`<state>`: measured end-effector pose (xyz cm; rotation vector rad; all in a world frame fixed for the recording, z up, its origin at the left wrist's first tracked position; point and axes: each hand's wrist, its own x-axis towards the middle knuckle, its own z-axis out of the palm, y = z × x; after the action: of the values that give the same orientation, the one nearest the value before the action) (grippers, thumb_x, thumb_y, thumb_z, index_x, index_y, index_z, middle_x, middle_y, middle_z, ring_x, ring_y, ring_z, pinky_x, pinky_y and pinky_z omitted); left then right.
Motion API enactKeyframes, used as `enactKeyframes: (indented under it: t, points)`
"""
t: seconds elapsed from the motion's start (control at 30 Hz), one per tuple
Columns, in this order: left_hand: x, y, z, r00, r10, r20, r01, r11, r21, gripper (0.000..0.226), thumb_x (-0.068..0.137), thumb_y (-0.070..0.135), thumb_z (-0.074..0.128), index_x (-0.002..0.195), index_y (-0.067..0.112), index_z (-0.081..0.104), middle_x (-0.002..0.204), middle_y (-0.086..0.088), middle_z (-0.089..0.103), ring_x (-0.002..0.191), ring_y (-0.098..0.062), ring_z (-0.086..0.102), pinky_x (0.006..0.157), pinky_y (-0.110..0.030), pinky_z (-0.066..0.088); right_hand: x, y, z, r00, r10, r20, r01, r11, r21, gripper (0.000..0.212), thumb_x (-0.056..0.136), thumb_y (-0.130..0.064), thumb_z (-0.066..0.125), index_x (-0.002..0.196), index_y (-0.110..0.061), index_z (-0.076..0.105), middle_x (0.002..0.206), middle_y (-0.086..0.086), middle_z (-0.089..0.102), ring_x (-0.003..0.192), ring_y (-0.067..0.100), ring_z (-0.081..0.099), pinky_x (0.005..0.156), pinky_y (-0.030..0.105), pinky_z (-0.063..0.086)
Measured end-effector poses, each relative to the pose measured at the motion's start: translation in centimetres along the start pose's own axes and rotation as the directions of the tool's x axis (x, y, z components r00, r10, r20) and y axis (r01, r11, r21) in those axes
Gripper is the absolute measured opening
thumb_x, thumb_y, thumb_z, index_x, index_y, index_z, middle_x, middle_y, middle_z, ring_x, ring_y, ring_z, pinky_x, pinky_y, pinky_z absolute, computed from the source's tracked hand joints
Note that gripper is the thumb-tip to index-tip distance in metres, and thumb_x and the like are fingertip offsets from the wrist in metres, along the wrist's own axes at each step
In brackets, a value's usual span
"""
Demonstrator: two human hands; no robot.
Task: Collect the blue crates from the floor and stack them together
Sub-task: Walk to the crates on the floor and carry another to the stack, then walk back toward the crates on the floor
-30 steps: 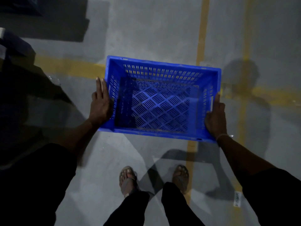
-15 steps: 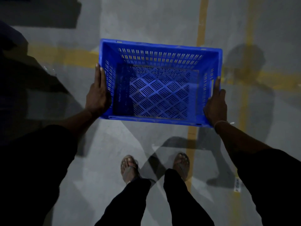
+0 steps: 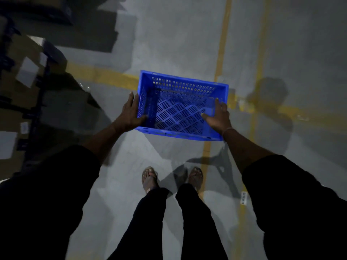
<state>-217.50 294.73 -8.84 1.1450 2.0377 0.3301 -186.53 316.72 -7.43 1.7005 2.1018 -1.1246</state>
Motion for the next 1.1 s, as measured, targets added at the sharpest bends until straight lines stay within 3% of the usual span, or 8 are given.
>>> enactKeyframes:
  t: [0.2,0.33,0.47,0.67,0.77,0.87,0.97,1.1]
  points:
    - [-14.0,5.3,-7.9,0.991,-0.077,-0.105,0.071,0.995,-0.067,0.121,0.082,0.077,0.055,0.161,0.001,0.003,0.169,-0.020,-0.006,0.157,-0.027,-0.005,0.127,-0.042,0.010,-11.2,-8.9,-7.8,0.987,-0.160,0.010,0.160,0.987,-0.020,0.099,0.090,-0.059,0.066,0.163,-0.026,0.008,0.170,0.007,0.005,0.156,0.033,0.008,0.124,0.049,0.019]
    - [-21.3,7.2,-10.4,0.978,-0.099,-0.181,0.083,0.992,-0.096,0.102,0.095,0.044,0.067,0.162,0.004,0.001,0.170,-0.015,-0.009,0.157,-0.021,-0.009,0.127,-0.037,0.006,-14.9,-12.0,-10.0,0.949,-0.313,0.036,0.315,0.946,-0.071,0.100,0.088,-0.065,0.063,0.163,-0.025,0.009,0.169,0.007,0.010,0.155,0.032,0.012,0.123,0.052,0.021]
    - [-26.7,8.4,-9.4,0.941,-0.205,-0.268,0.148,0.965,-0.218,0.100,0.096,0.042,0.067,0.163,0.006,0.002,0.170,-0.013,-0.008,0.157,-0.019,-0.007,0.124,-0.028,0.003,-16.4,-13.4,-10.3,0.896,-0.430,0.114,0.443,0.883,-0.155,0.096,0.091,-0.060,0.063,0.163,-0.024,0.010,0.168,0.009,0.012,0.154,0.035,0.012,0.123,0.052,0.019]
    - [-33.9,10.6,-4.2,0.839,-0.383,-0.386,0.219,0.888,-0.403,0.104,0.093,0.060,0.061,0.164,0.016,-0.001,0.171,-0.005,-0.012,0.157,-0.017,-0.008,0.126,-0.035,0.002,-17.7,-15.5,-10.1,0.783,-0.563,0.263,0.612,0.773,-0.166,0.094,0.092,-0.058,0.063,0.163,-0.024,0.011,0.168,0.008,0.012,0.154,0.033,0.011,0.121,0.055,0.021]
    - [-37.3,11.1,-0.8,0.775,-0.475,-0.417,0.233,0.828,-0.511,0.105,0.089,0.074,0.056,0.163,0.031,-0.006,0.171,0.005,-0.015,0.158,-0.022,0.004,0.127,-0.052,0.018,-18.7,-16.6,-9.8,0.709,-0.620,0.336,0.693,0.701,-0.170,0.095,0.092,-0.059,0.064,0.163,-0.024,0.012,0.167,0.006,0.014,0.154,0.034,0.013,0.121,0.055,0.022]
    - [-40.6,12.0,2.0,0.696,-0.576,-0.428,0.253,0.755,-0.605,0.106,0.085,0.082,0.052,0.160,0.040,-0.010,0.170,0.011,-0.014,0.157,-0.027,0.015,0.123,-0.056,0.027,-19.7,-17.4,-9.0,0.636,-0.650,0.415,0.758,0.627,-0.180,0.095,0.091,-0.060,0.063,0.163,-0.024,0.012,0.168,0.006,0.014,0.154,0.033,0.013,0.122,0.056,0.020]
    - [-44.4,13.7,4.5,0.615,-0.648,-0.449,0.232,0.693,-0.682,0.107,0.085,0.081,0.053,0.161,0.038,-0.008,0.170,0.012,-0.012,0.157,-0.027,0.015,0.123,-0.055,0.028,-21.2,-18.4,-7.8,0.571,-0.655,0.496,0.802,0.573,-0.168,0.097,0.089,-0.064,0.062,0.163,-0.028,0.011,0.169,0.006,0.011,0.155,0.035,0.009,0.121,0.059,0.019]
    - [-49.0,15.8,7.6,0.510,-0.733,-0.449,0.205,0.611,-0.765,0.099,0.094,0.062,0.058,0.163,0.030,-0.005,0.171,0.005,-0.013,0.153,-0.027,0.026,0.122,-0.047,0.031,-24.3,-19.7,-5.6,0.458,-0.682,0.570,0.874,0.462,-0.151,0.094,0.091,-0.059,0.063,0.163,-0.023,0.014,0.168,0.007,0.013,0.155,0.034,0.012,0.123,0.055,0.019]
